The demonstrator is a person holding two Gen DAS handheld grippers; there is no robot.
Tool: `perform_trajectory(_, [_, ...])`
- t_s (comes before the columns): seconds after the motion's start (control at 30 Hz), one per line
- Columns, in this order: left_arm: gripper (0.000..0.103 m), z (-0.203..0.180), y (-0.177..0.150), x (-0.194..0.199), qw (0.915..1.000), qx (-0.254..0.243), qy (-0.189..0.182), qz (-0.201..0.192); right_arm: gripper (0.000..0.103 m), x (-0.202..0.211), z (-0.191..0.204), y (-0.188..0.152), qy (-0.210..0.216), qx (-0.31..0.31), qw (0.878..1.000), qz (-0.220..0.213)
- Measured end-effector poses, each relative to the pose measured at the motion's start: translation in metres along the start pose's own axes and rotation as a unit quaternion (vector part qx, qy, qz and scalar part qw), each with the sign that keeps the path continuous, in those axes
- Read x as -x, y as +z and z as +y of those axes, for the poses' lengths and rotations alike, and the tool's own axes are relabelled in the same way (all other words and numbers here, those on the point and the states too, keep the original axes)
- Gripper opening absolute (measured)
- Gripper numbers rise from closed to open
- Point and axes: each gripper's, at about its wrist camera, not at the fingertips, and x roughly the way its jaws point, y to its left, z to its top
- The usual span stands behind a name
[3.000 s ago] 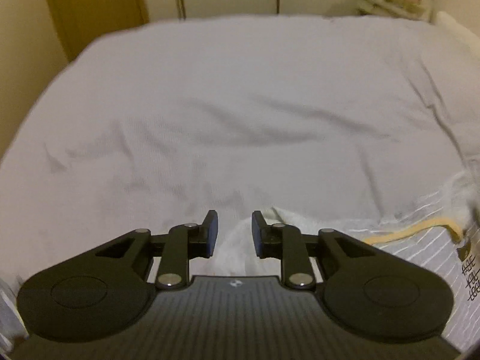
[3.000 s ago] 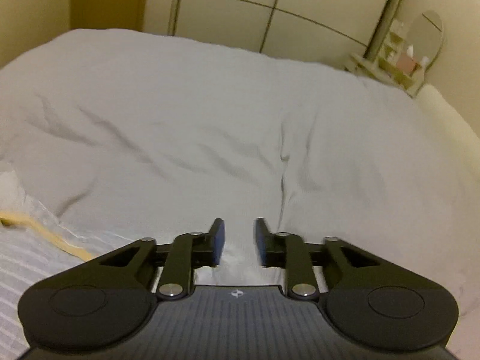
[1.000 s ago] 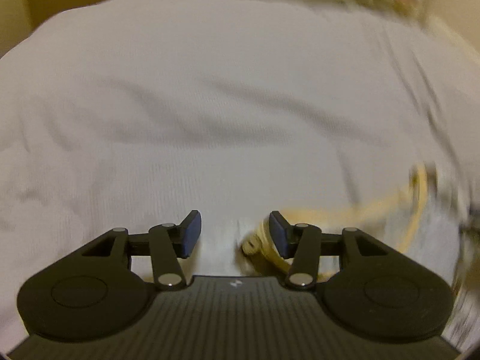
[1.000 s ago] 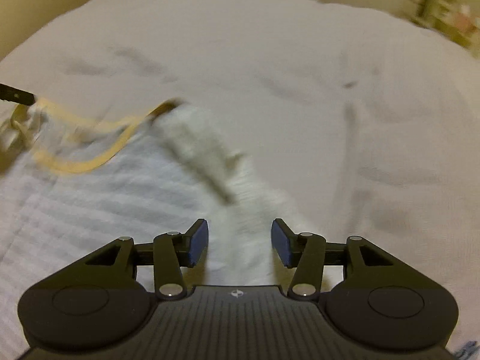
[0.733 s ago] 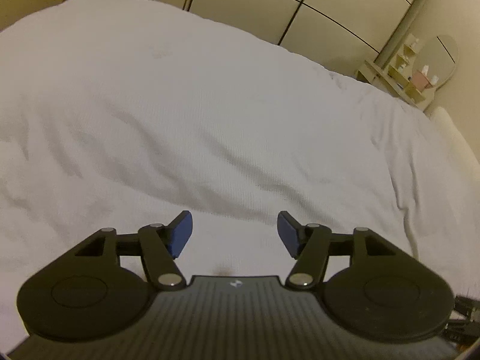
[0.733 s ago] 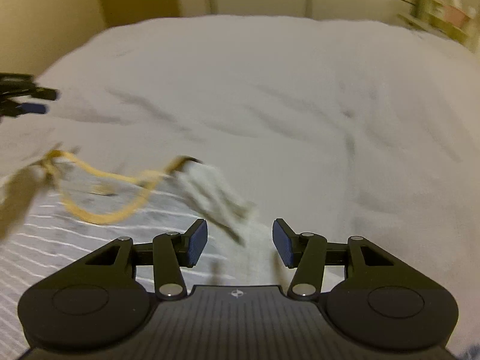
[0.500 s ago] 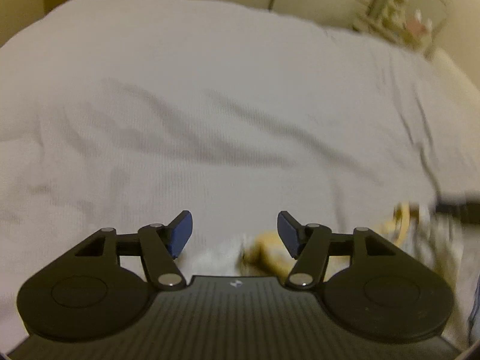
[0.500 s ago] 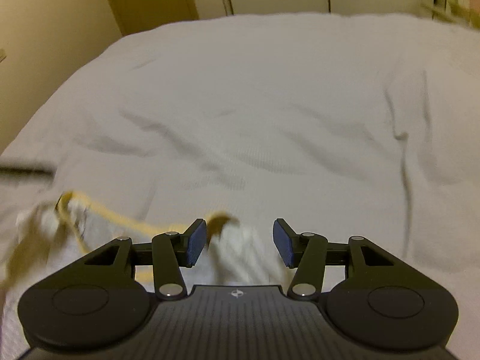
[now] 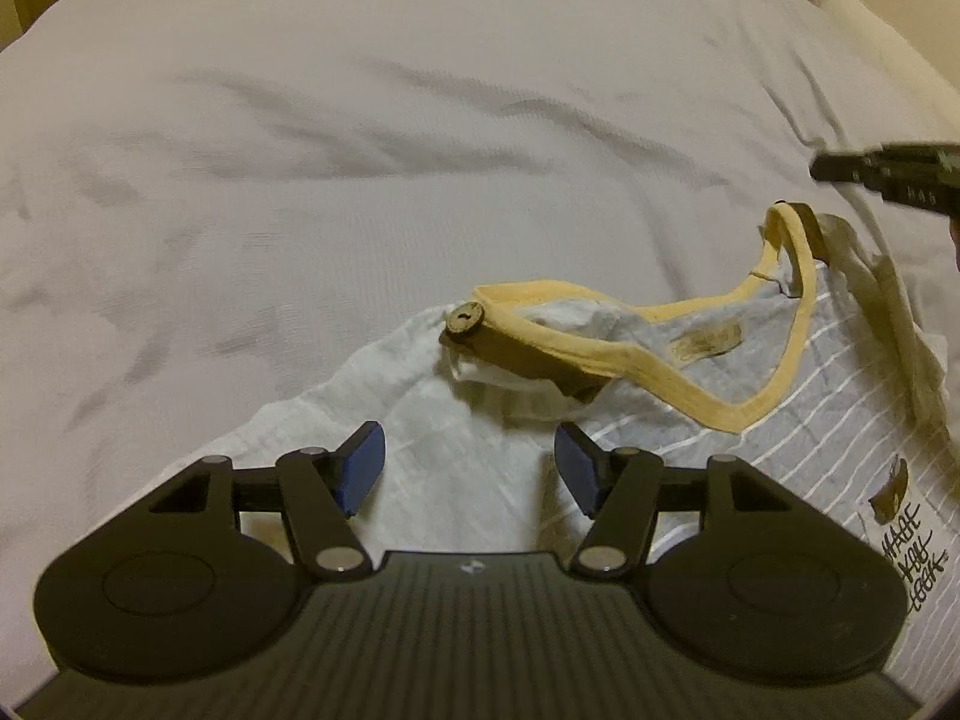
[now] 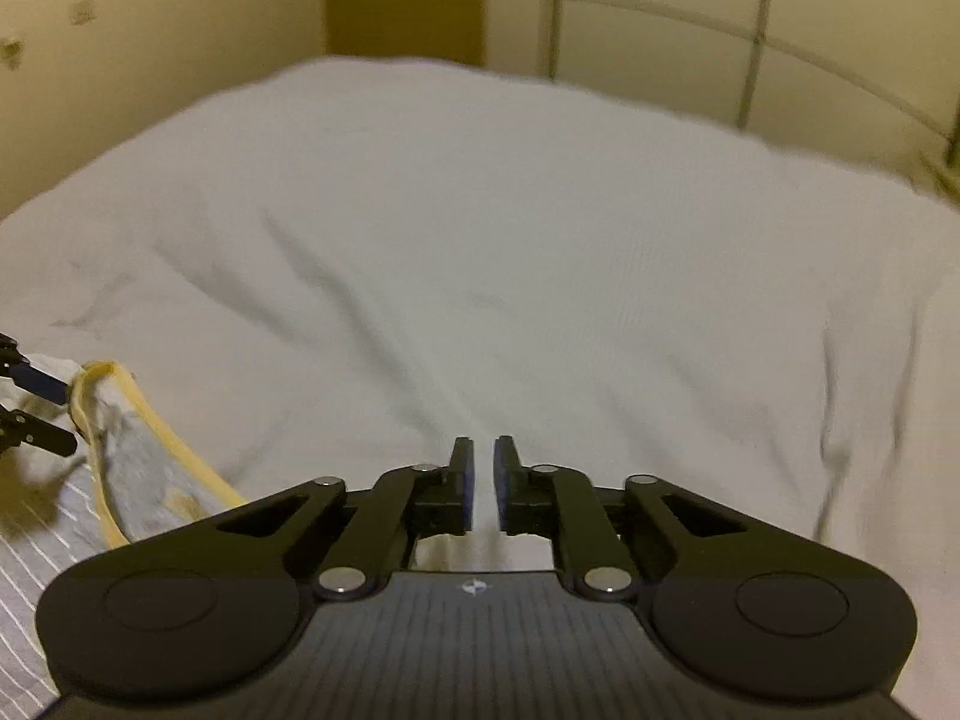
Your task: Fold clothes
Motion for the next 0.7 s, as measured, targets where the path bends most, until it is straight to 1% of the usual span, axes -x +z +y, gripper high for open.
perform_trajectory(0.1, [0.058,-0.001,0.005,-0.005,0.9998,-0.01,0.016,0.002,0.016,0.008,-0.006,-0.016,0.005,-0.046,0.999,0.02])
perform_trajectory(0.17, [0.058,-0.001,0.01,-0.011,0.9993,-0.017,0.033,0.0,0.029,0.017,-0.008,-0.026,0.007,-0.069,0.997,0.026])
perform_trajectory(0.23, [0.058,0.002,0.018,-0.019,0.9992,-0.016,0.036,0.001,0.035,0.021,-0.009,-0.032,0.009,-0.077,0.997,0.032])
perform_trajectory(0.33, [0.059,0.003,0.031,-0.035,0.9986,-0.03,0.044,0.006,0.035,0.031,-0.006,-0.049,-0.004,-0.081,0.996,0.049])
perform_trajectory(0.4, [0.059,0.006,0.042,-0.037,0.9983,-0.027,0.052,-0.008,0.035,0.039,-0.004,-0.055,-0.015,-0.091,0.995,0.044])
perform_trajectory(0.43, [0.057,0.009,0.047,-0.036,0.9982,-0.023,0.054,-0.015,0.036,0.044,-0.003,-0.057,-0.018,-0.096,0.994,0.041])
perform_trajectory(0.5, [0.057,0.023,0.053,-0.022,0.9982,0.006,0.051,-0.03,0.036,0.049,0.002,-0.057,-0.02,-0.104,0.994,0.036])
perform_trajectory(0.6, [0.058,0.043,0.06,-0.001,0.9965,0.047,0.048,-0.051,0.036,0.055,0.019,-0.05,-0.002,-0.107,0.994,0.028])
perform_trajectory(0.7, [0.058,0.065,0.045,0.026,0.9958,0.055,0.062,-0.04,0.036,0.058,0.045,-0.045,0.035,-0.105,0.993,0.026])
